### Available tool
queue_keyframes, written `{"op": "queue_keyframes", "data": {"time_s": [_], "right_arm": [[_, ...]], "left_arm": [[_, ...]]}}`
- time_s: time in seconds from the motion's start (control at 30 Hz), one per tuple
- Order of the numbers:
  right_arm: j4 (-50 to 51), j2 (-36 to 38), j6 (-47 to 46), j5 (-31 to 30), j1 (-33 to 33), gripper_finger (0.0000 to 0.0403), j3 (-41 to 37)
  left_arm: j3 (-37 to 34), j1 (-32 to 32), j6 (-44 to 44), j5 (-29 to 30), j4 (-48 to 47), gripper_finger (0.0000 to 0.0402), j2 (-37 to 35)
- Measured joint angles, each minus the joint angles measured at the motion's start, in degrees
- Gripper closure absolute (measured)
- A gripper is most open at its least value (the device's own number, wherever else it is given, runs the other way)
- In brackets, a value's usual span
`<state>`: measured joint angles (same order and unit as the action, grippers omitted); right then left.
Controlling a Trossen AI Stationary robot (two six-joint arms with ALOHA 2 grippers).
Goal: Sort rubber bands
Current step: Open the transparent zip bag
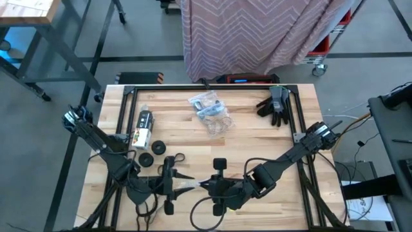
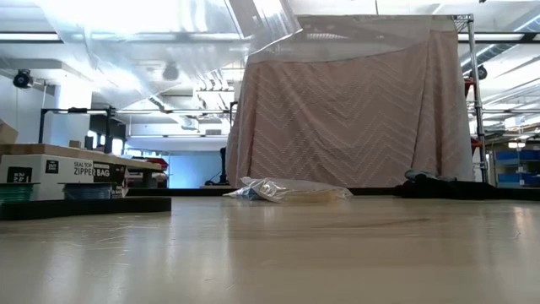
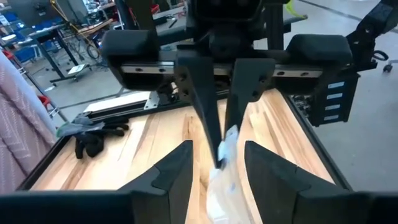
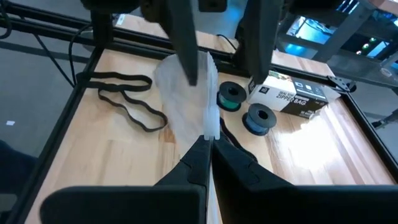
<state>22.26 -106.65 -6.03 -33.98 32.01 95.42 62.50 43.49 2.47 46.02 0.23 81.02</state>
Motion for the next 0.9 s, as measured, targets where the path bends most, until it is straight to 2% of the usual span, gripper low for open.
{"op": "queue_keyframes", "data": {"time_s": [0.27,0.57,0.77,0.9], "right_arm": [[0.12,-0.02,-0.43,-0.06,-0.48,0.0403,0.0],[0.2,-0.07,-1.42,-0.04,-0.54,0.0403,-0.02],[0.23,-0.09,-2.11,-0.04,-0.54,0.0402,-0.02],[0.48,-0.09,-3.05,-0.02,-0.54,0.0371,-0.04]], "left_arm": [[0.13,-0.52,-0.52,-0.08,1.42,0.0301,1.02],[0.26,-0.49,-0.67,-0.06,1.46,0.0394,1.07],[0.26,-0.49,-0.89,-0.08,1.46,0.04,1.07],[0.26,-0.49,-0.89,-0.07,1.46,0.0401,1.07]]}}
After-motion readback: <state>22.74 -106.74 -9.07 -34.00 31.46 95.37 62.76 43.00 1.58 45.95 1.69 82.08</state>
